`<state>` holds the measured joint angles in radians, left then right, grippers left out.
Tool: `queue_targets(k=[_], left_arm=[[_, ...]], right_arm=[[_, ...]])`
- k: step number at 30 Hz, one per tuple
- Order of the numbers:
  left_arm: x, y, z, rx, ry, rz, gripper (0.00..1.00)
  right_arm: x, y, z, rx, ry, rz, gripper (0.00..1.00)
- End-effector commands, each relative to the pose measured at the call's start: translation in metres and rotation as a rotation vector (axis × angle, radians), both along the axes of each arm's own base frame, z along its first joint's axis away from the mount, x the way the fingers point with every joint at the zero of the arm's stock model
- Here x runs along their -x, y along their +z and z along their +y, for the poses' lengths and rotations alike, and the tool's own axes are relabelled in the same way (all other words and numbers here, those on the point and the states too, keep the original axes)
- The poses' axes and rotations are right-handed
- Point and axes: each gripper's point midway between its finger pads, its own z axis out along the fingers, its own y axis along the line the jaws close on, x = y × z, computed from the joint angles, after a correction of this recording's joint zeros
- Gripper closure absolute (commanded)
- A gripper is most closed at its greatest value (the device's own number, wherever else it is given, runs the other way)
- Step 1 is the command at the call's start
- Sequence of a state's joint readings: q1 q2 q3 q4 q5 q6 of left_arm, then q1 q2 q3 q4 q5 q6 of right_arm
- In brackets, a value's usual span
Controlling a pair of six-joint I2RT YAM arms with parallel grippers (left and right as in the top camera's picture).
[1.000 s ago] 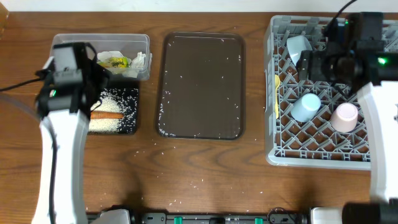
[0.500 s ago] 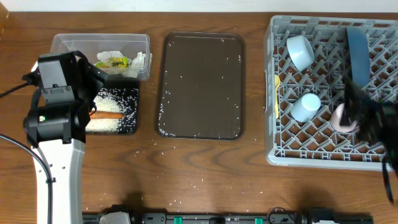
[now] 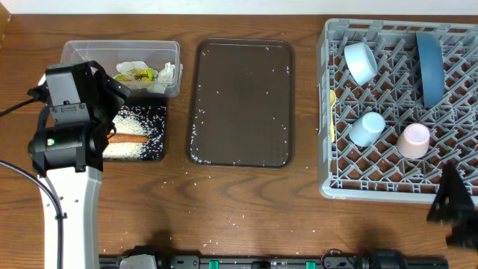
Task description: Sort waste into correct bins and load items into the dishwasher rack
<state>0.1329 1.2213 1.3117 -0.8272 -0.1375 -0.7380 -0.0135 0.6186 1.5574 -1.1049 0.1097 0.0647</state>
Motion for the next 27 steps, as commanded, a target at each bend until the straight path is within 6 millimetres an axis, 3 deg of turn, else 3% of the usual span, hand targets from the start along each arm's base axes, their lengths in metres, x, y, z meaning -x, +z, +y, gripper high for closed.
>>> queue_targets(k=[1, 6, 10, 19, 27], left_arm=[[0.000, 0.003, 0.001, -0.012, -0.006, -0.002, 0.07], [0.000, 0.003, 0.001, -0.012, -0.006, -0.002, 0.07], [0.000, 0.003, 0.001, -0.012, -0.006, -0.002, 0.07], [0.000, 0.003, 0.001, -0.012, -0.006, -0.002, 0.07], [0.000, 0.003, 0.001, -0.012, -0.006, -0.002, 0.07]], right_arm=[[-0.033, -0.038, -0.012, 0.030, -0.060, 0.084, 0.01], [-0.086, -0.086, -0.003, 0.023, -0.009, 0.019, 0.01], [-0.108, -0.123, 0.010, 0.010, 0.066, -0.092, 0.01], [-0.108, -0.226, 0.019, -0.069, 0.101, -0.210, 0.01], [-0.105, -0.281, 0.025, -0.087, 0.118, -0.184, 0.01]])
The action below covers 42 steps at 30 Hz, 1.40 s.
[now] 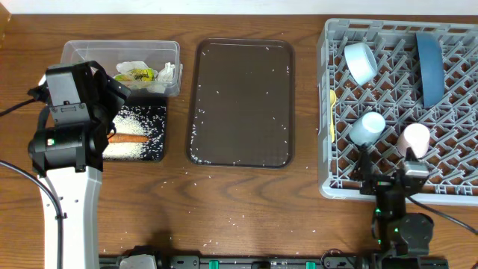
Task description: Sort waste into correct bins and load items into the dishwasher rack
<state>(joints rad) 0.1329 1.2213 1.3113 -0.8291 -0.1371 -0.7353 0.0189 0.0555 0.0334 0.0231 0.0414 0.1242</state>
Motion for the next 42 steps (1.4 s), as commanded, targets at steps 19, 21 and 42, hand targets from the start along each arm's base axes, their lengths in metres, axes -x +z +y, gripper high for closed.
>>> queue_targets(k=[19, 21, 42], left_arm=[[-0.001, 0.004, 0.001, -0.011, -0.004, -0.005, 0.06], [-0.001, 0.003, 0.001, -0.011, -0.004, -0.005, 0.06], [0.002, 0.000, 0.007, -0.009, 0.015, 0.003, 0.06]], right_arm=[[0.003, -0.024, 0.013, -0.012, 0.041, 0.065, 0.01], [0.003, -0.024, 0.013, -0.012, 0.041, 0.065, 0.01], [0.003, -0.024, 0.013, -0.012, 0.041, 0.065, 0.01]])
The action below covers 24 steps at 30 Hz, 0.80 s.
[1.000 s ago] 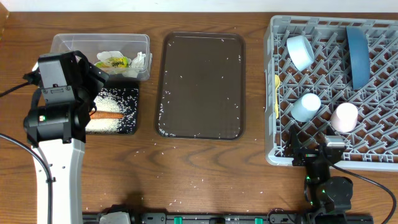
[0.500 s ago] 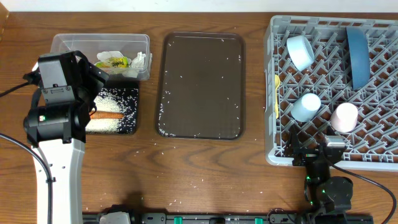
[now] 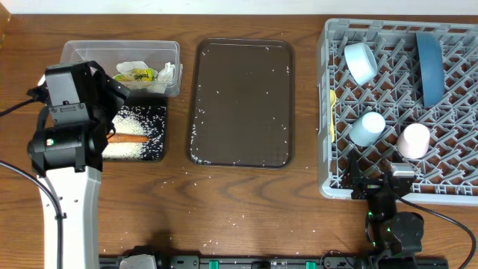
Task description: Sort waste into correct bins and load items into the dishwasher rack
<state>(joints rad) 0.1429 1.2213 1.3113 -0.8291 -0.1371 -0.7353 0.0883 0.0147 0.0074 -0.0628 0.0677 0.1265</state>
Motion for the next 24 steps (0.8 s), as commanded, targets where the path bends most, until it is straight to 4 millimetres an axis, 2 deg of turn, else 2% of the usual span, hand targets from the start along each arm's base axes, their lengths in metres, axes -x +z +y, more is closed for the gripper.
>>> queue_targets(k=[1, 3, 6, 8, 11, 14, 16, 19, 20, 24], left_arm=[[0.001, 0.000, 0.004, -0.010, 0.006, 0.003, 0.06], [0.002, 0.001, 0.003, -0.010, 0.004, 0.001, 0.06], [0.014, 0.005, 0.006, -0.027, 0.020, -0.017, 0.06], [0.027, 0.003, 0.010, -0.063, 0.049, -0.017, 0.06], [0.043, -0.004, 0.006, -0.096, 0.026, -0.054, 0.06], [0.043, -0.007, -0.017, -0.211, -0.191, -0.143, 0.06], [0.042, -0.007, -0.043, -0.324, -0.416, -0.234, 0.06], [0.050, -0.012, -0.084, -0.487, -0.725, -0.381, 0.06], [0.055, -0.018, -0.092, -0.523, -0.773, -0.426, 0.06], [0.069, -0.038, -0.100, -0.573, -0.772, -0.529, 0.06]], right_arm=[[0.000, 0.001, 0.000, -0.015, -0.003, -0.005, 0.01], [0.000, 0.001, 0.000, -0.015, -0.003, -0.005, 0.01], [0.000, 0.001, 0.000, -0.015, -0.003, -0.005, 0.01], [0.000, 0.001, 0.000, -0.015, -0.003, -0.005, 0.01], [0.000, 0.001, 0.000, -0.015, -0.003, -0.005, 0.01], [0.000, 0.001, 0.000, -0.015, -0.003, -0.005, 0.01], [0.000, 0.001, 0.000, -0.015, -0.003, -0.005, 0.01], [0.000, 0.001, 0.000, -0.015, -0.003, -0.005, 0.01], [0.000, 0.001, 0.000, -0.015, -0.002, -0.005, 0.01], [0.000, 0.001, 0.000, -0.015, -0.003, -0.005, 0.01]])
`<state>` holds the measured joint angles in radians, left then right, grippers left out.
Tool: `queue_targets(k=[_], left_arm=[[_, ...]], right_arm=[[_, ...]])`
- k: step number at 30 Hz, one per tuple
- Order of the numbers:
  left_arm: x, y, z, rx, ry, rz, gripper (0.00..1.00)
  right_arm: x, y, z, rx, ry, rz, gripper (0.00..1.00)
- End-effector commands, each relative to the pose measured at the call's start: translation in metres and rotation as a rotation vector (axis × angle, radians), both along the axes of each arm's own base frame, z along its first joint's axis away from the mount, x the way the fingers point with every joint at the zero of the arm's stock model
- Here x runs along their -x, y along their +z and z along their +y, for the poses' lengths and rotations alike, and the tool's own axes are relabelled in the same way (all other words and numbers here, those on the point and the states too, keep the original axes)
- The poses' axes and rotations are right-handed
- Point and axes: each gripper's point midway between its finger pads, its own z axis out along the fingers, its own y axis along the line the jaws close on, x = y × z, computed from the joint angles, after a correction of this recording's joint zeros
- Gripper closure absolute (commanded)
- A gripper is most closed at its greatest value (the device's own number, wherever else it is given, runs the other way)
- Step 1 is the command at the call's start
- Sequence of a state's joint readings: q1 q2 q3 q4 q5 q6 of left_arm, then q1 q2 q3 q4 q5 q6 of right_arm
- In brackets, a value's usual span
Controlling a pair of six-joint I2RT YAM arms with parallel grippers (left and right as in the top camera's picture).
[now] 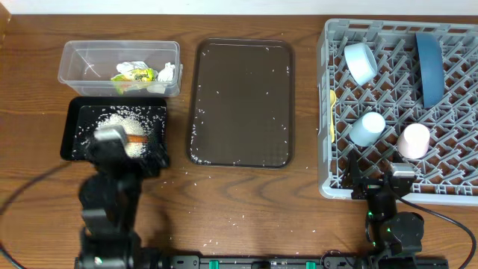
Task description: Sort waste into correct bins and load items into the dishwasher rack
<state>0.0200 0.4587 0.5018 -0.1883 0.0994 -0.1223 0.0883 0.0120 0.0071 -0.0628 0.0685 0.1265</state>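
A clear bin [82,56] at the back left holds crumpled wrappers [138,73]. In front of it a black tray [75,123] carries white rice and an orange stick [137,139]. My left gripper [112,137] is blurred over the tray's front part, and its jaws cannot be made out. The grey dishwasher rack [325,112] on the right holds a blue bowl [360,61], a blue plate [428,67], a blue cup [367,128] and a pink cup [413,140]. My right gripper [379,179] sits at the rack's front edge, its tips apart with nothing between them.
A brown serving tray [240,101] dotted with rice grains lies in the middle. Loose grains are scattered on the wood in front of it. A yellow item [332,112] pokes from the rack's left wall.
My left arm has left its place over the clear bin and black tray and now reaches in low from the front edge, uncovering both containers. The right arm has not moved.
At first my left arm stood over the bin and tray, and only a dark part of my right arm showed at the far right edge. Then the right arm stood at the rack's front edge, later slightly lower. Now the left arm has drawn back too.
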Motion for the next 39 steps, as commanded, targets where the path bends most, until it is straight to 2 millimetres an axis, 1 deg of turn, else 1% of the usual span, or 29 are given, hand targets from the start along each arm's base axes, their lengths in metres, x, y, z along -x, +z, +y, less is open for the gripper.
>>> queue_targets(k=[1, 5, 10, 17, 22, 39], left_arm=[[0.011, -0.022, -0.019, -0.132, -0.117, -0.077, 0.06], [0.018, -0.041, -0.018, -0.139, -0.099, -0.156, 0.06], [0.021, -0.060, -0.015, -0.143, -0.076, -0.188, 0.06], [0.020, -0.089, -0.012, -0.144, -0.065, -0.156, 0.06], [0.021, -0.107, -0.013, -0.138, -0.069, -0.087, 0.06], [0.021, -0.107, -0.013, -0.137, -0.070, -0.088, 0.06]], right_arm=[[0.000, 0.000, 0.000, -0.015, -0.002, -0.003, 0.01], [0.000, 0.000, 0.000, -0.014, -0.002, -0.003, 0.01], [0.000, 0.000, 0.000, -0.015, -0.002, -0.003, 0.01], [0.000, 0.000, 0.000, -0.015, -0.002, -0.003, 0.01], [0.000, 0.000, 0.000, -0.015, -0.002, -0.003, 0.01], [0.000, 0.000, 0.000, -0.015, -0.002, -0.003, 0.01]])
